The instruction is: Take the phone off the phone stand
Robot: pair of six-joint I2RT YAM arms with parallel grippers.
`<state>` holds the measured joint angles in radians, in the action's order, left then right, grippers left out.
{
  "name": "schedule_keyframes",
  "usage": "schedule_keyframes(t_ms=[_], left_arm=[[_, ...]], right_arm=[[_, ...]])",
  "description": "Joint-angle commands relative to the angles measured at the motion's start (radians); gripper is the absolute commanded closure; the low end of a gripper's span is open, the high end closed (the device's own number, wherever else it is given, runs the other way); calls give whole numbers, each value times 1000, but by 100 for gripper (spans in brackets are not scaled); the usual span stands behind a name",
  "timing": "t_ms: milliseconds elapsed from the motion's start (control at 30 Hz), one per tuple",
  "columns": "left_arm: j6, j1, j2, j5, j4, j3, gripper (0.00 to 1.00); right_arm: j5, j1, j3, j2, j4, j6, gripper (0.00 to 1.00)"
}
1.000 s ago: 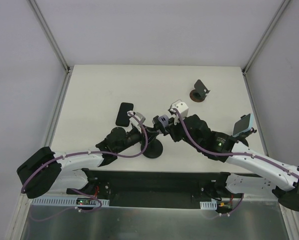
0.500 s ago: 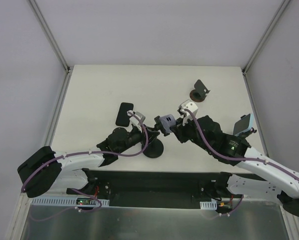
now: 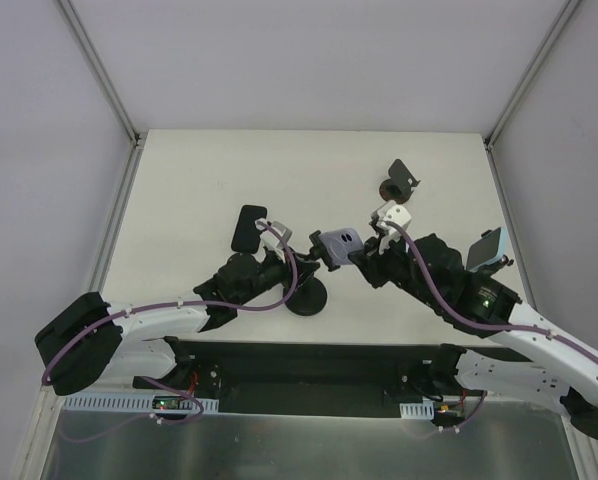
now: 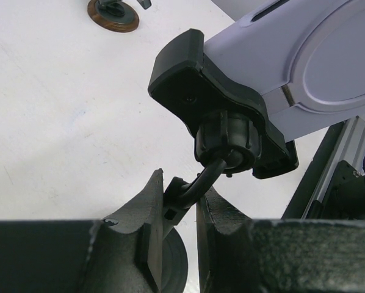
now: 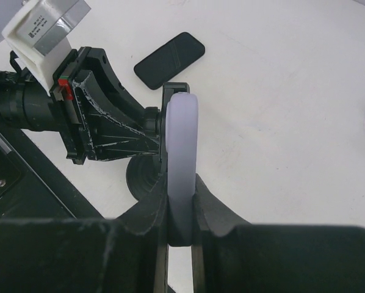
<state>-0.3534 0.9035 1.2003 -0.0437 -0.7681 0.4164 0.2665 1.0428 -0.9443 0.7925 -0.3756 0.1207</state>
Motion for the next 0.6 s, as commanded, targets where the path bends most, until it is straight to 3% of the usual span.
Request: schedule_keyframes(t_ms=[0, 567], left_arm=[[-53, -78, 39, -259, 256, -42, 100], [-44, -80, 33, -223, 219, -42, 100]], right_arm=[[28, 0, -102, -110, 18, 45, 99], [149, -3, -74, -156, -26, 92, 99]])
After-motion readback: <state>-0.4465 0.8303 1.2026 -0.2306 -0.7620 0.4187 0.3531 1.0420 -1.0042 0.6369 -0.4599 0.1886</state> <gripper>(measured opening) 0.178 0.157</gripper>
